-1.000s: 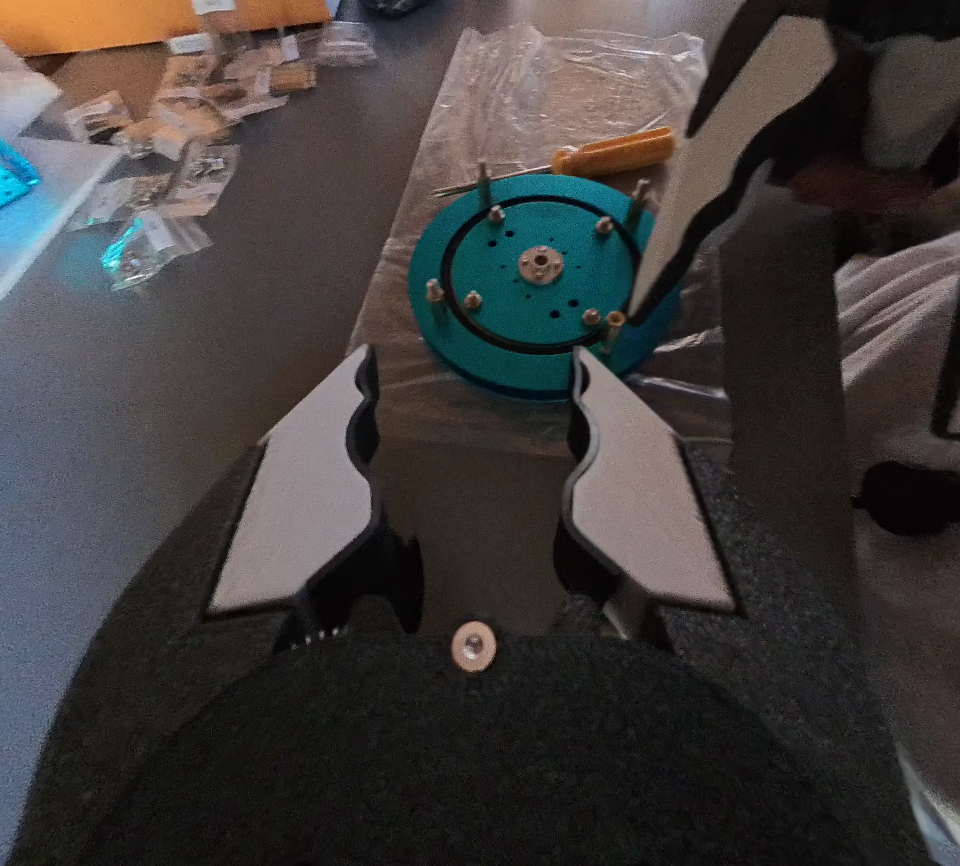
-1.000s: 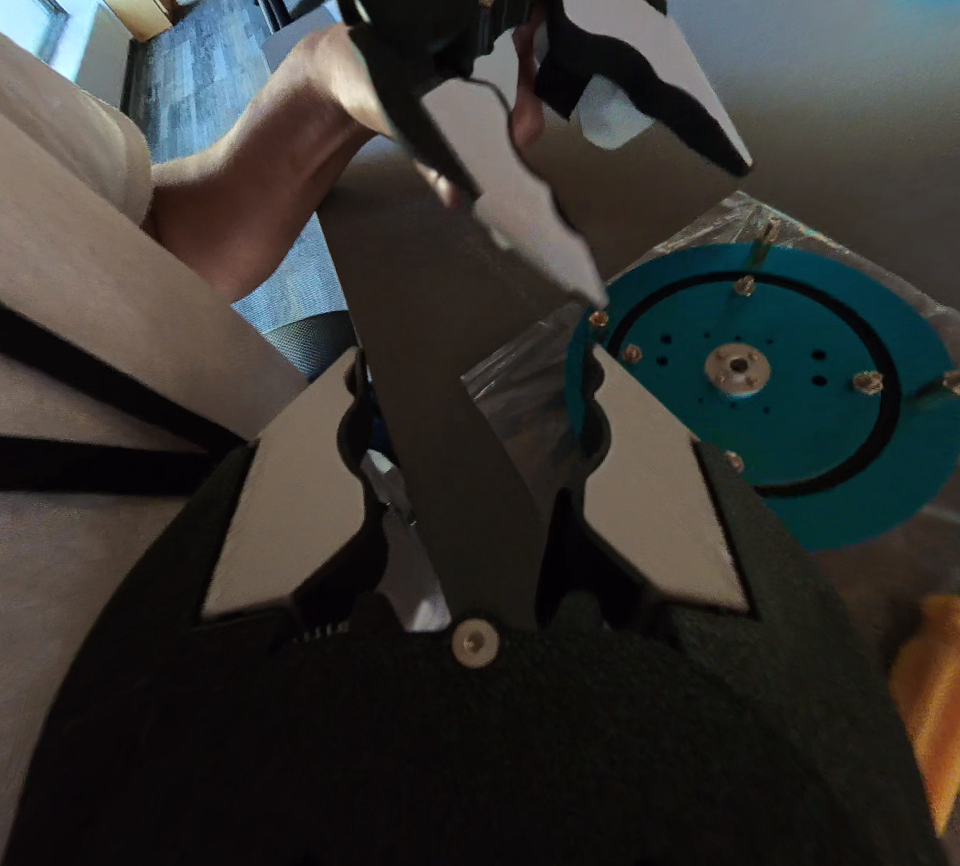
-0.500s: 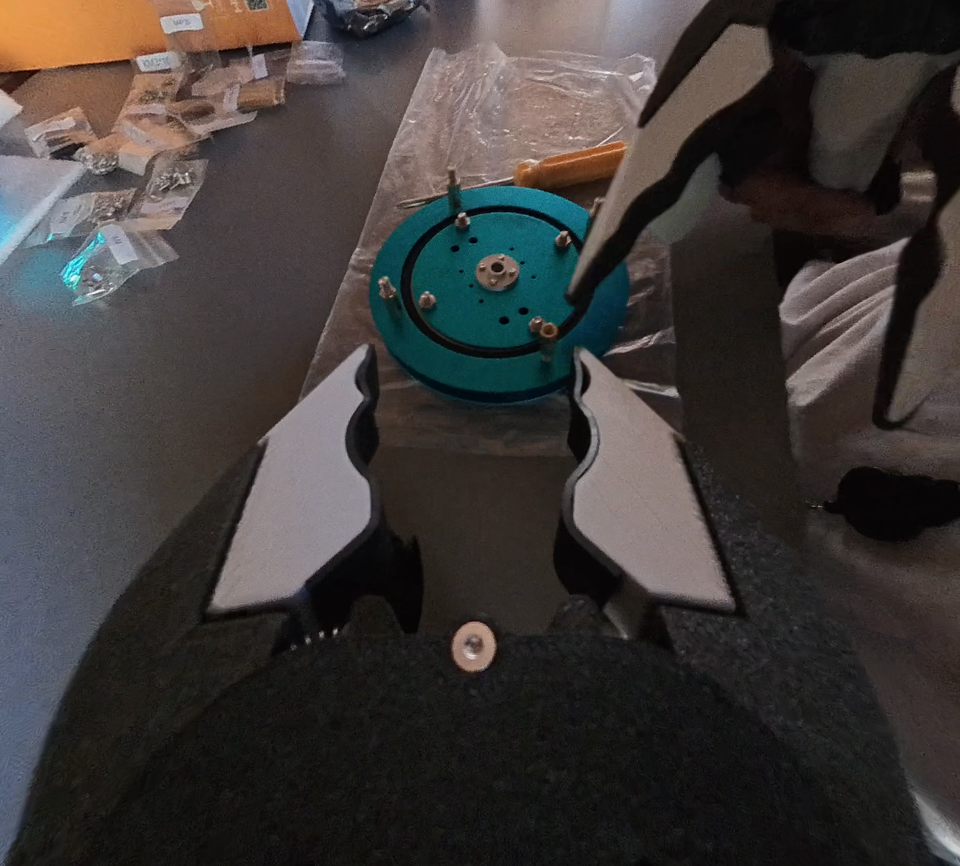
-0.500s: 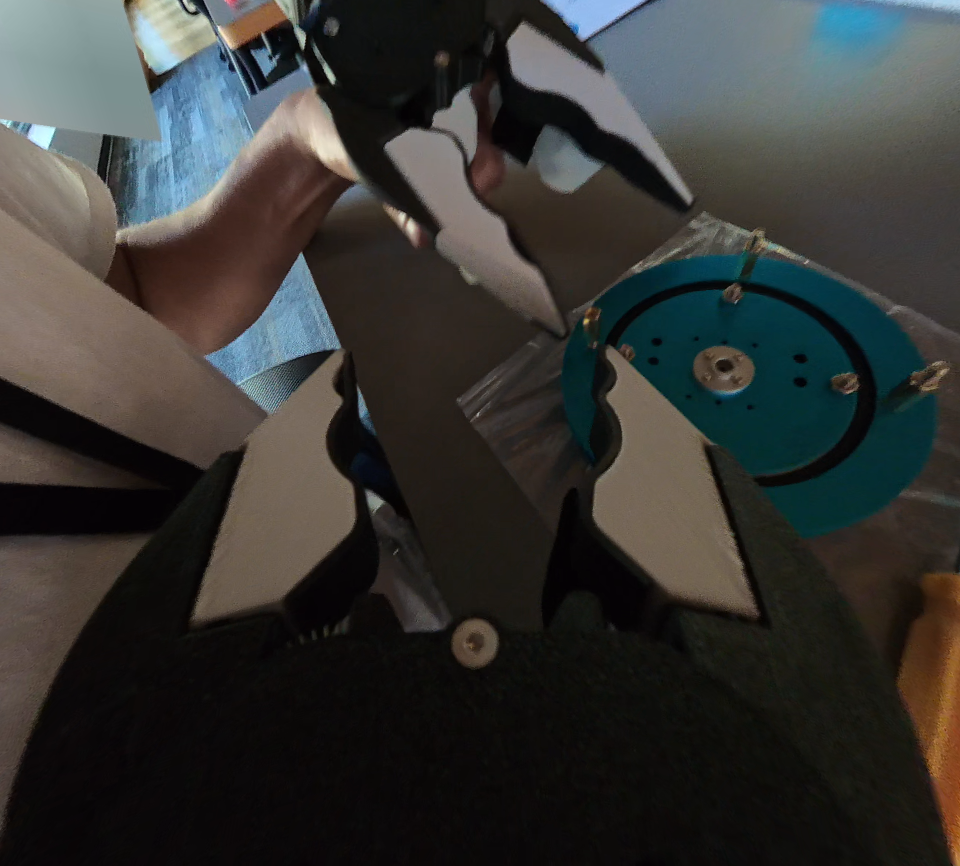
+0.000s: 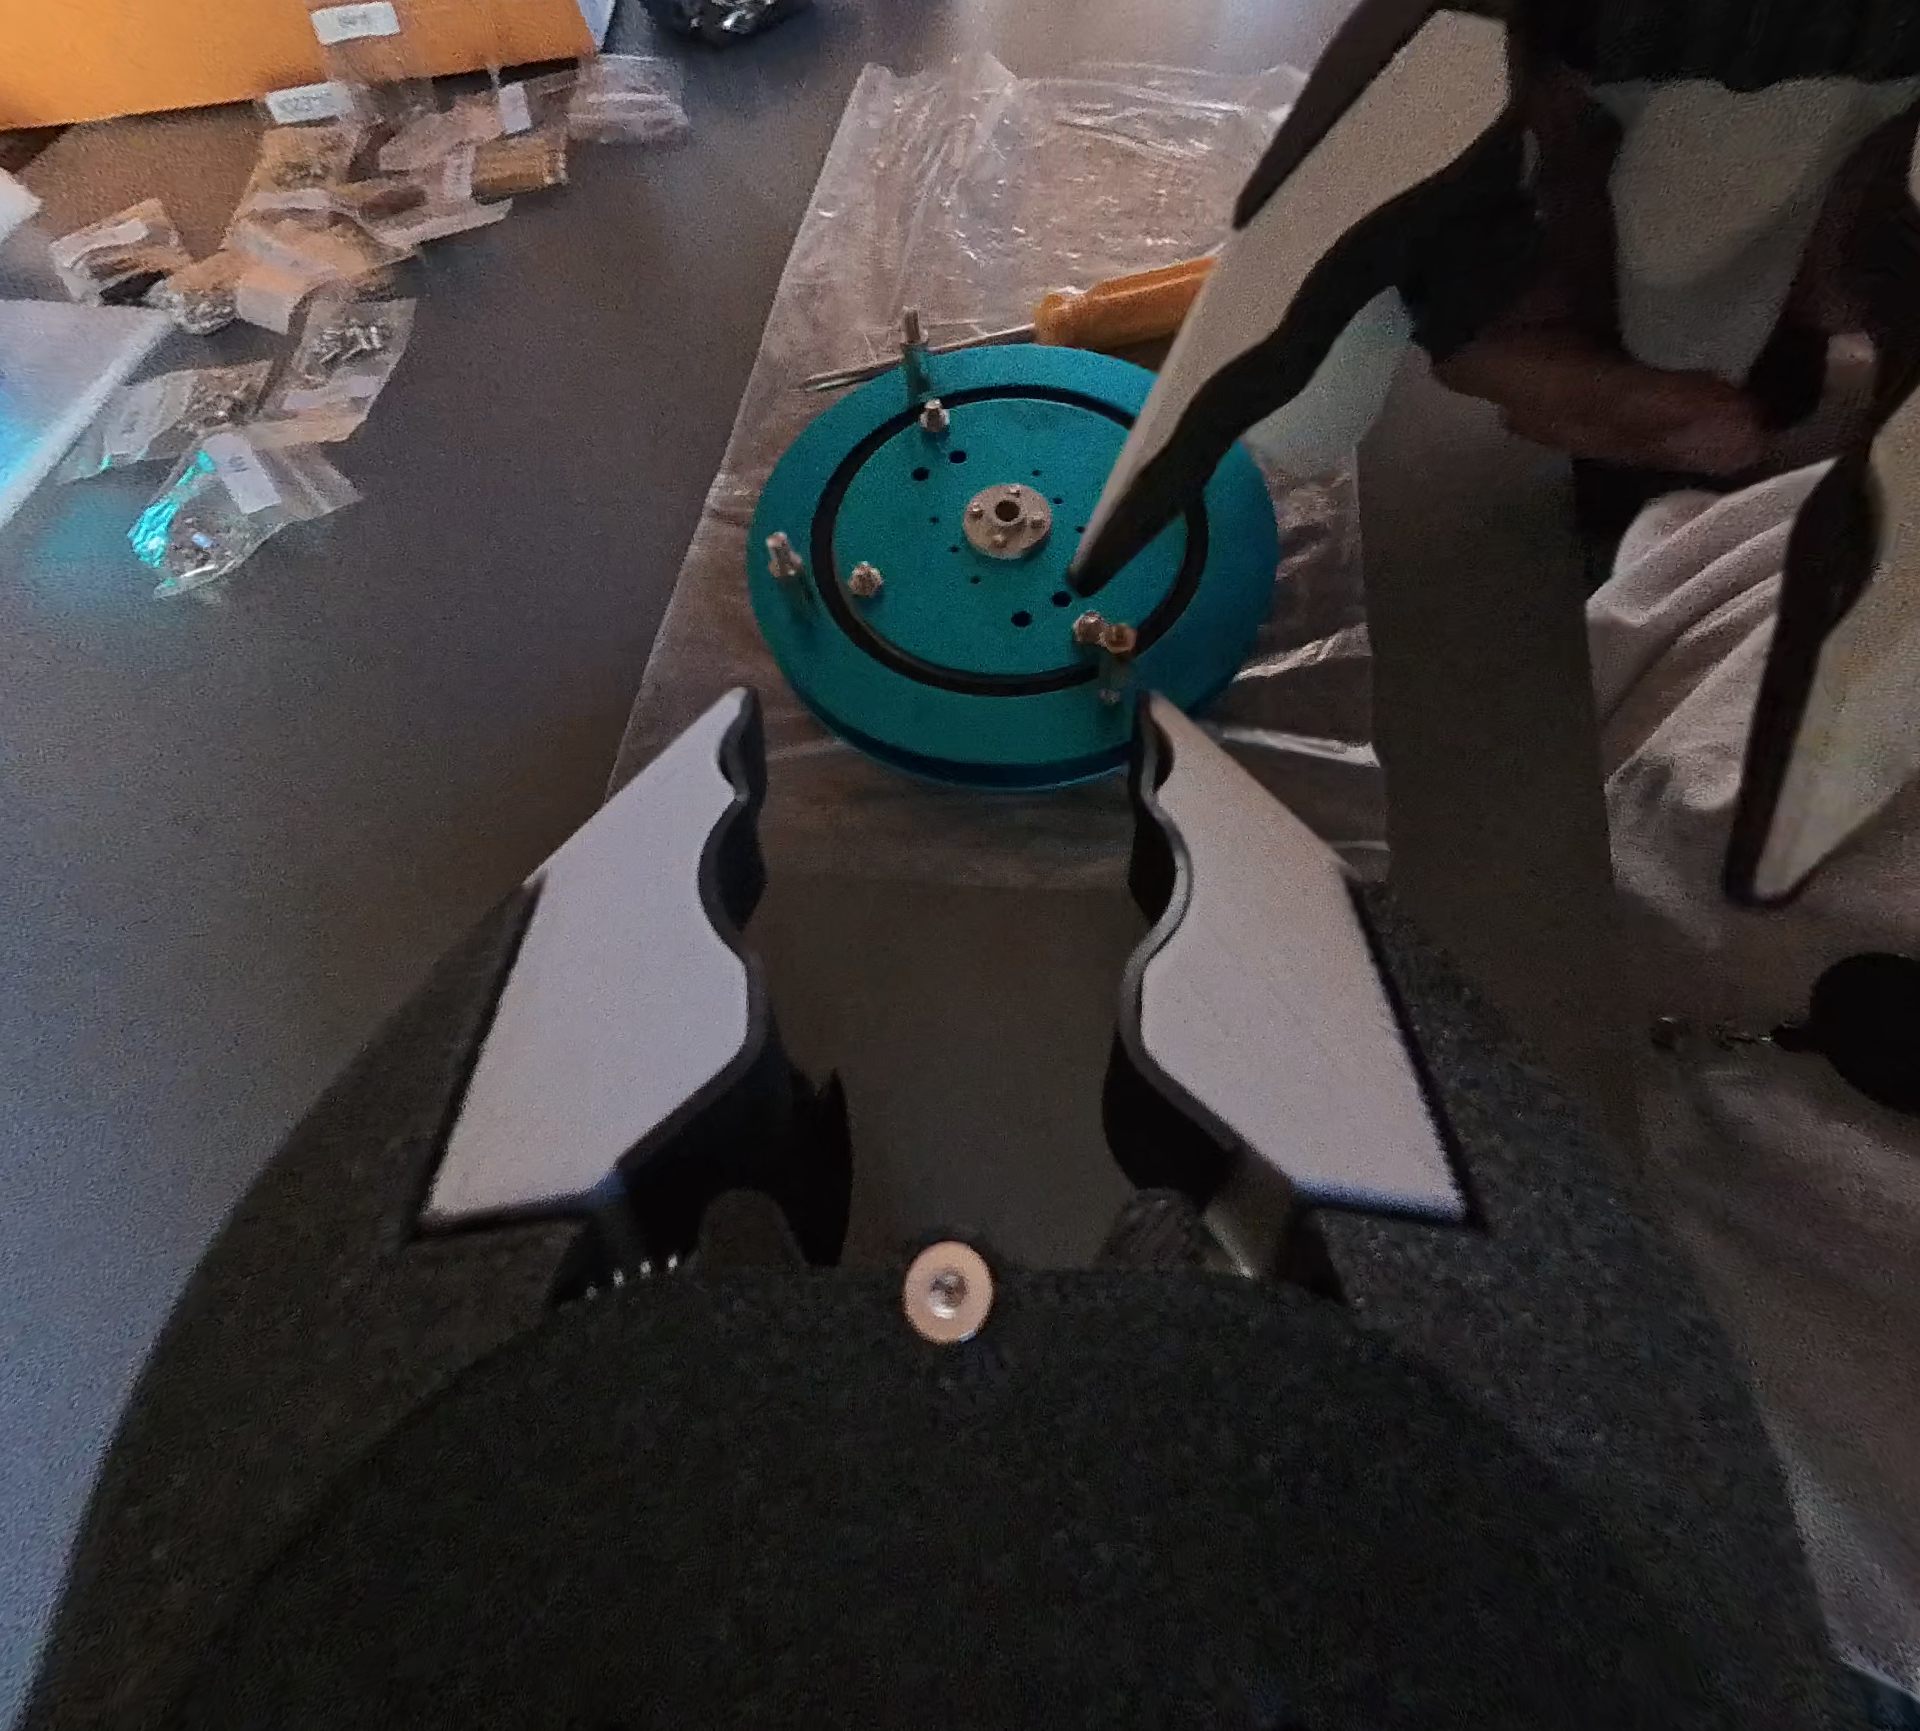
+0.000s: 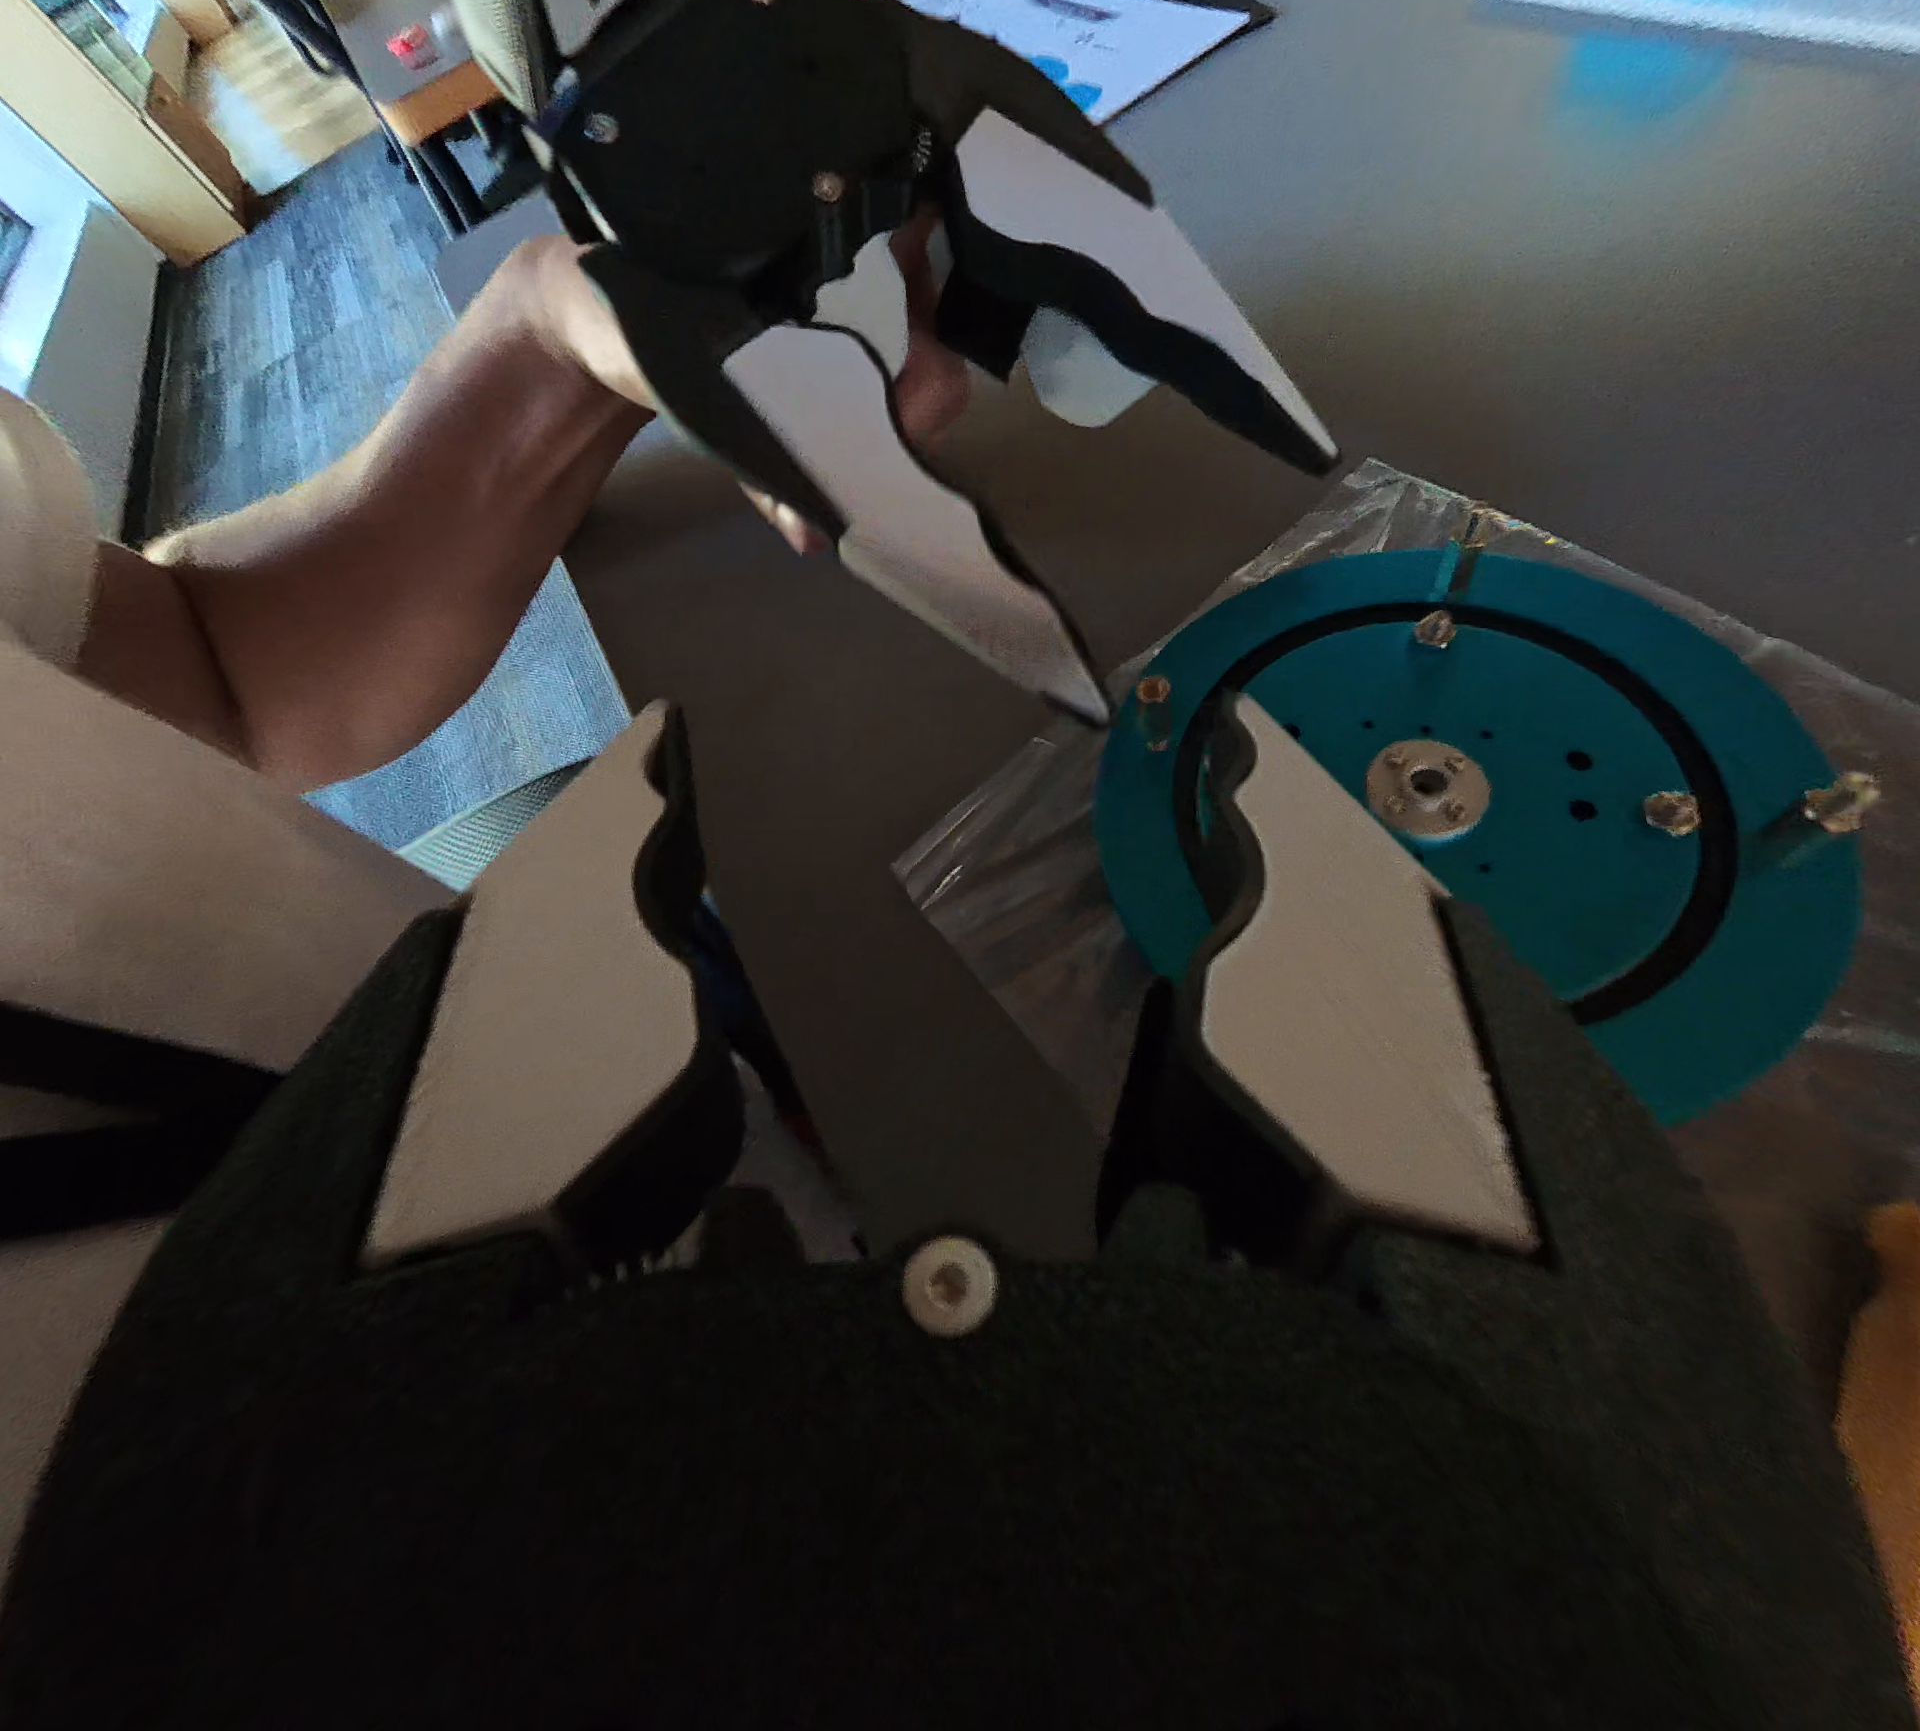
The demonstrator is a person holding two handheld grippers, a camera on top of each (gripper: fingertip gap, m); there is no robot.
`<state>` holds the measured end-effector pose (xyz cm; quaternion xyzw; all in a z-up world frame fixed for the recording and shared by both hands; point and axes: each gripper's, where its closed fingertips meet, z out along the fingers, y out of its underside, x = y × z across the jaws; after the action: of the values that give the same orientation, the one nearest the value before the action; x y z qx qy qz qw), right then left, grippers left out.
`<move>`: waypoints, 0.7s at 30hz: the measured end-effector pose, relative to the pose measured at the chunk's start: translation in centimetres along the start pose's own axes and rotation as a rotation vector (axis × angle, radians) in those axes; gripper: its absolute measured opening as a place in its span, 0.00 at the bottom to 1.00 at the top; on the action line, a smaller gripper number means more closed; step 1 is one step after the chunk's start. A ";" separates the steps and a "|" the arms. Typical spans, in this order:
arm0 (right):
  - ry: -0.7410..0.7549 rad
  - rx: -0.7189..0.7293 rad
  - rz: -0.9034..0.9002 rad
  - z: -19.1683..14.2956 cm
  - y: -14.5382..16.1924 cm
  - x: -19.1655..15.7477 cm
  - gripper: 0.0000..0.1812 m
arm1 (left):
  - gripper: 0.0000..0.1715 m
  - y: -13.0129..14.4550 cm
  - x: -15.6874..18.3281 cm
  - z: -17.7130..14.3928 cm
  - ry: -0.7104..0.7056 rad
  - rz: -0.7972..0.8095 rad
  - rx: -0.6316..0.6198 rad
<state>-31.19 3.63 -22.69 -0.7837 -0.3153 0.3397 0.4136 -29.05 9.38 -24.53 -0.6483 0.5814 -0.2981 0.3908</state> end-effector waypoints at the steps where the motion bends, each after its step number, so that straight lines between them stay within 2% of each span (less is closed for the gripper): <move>1: 0.003 -0.027 -0.012 0.6 0.3 0.1 0.55 | 0.41 0.0 0.3 0.6 -0.004 0.025 -0.022; 4: -0.001 -0.054 -0.034 1.4 0.7 -0.4 0.53 | 0.41 -0.5 0.3 1.1 -0.018 0.049 -0.025; 6: 0.005 -0.062 -0.016 0.8 1.1 -0.6 0.54 | 0.46 -0.1 -0.5 0.6 -0.024 0.019 -0.031; 7: -0.002 -0.068 -0.012 0.3 1.3 -0.9 0.51 | 0.42 0.2 -1.0 0.2 -0.048 0.005 -0.033; 9: -0.009 -0.039 0.004 -0.3 0.8 -1.2 0.50 | 0.41 0.7 -1.3 -0.2 -0.057 -0.010 -0.034; 13: 0.069 -0.048 -0.082 0.9 0.0 0.2 0.56 | 0.41 -0.2 1.0 0.7 0.021 0.026 -0.017; 15: 0.029 -0.076 -0.070 1.8 0.3 -0.3 0.56 | 0.41 -0.7 1.4 1.3 0.018 0.049 -0.019; 19: 0.016 -0.078 -0.032 1.1 1.0 -0.8 0.56 | 0.47 0.1 -0.4 0.4 -0.016 -0.001 -0.038; 20: 0.005 -0.072 -0.016 0.5 1.1 -1.0 0.54 | 0.41 0.5 -1.2 0.0 -0.049 -0.013 -0.038; 21: -0.009 -0.048 -0.001 0.0 0.8 -1.2 0.54 | 0.41 0.9 -1.4 -0.4 -0.055 -0.020 -0.039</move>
<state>-31.73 2.32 -23.04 -0.7918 -0.3256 0.3353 0.3933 -30.07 10.72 -24.99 -0.6698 0.5696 -0.2726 0.3907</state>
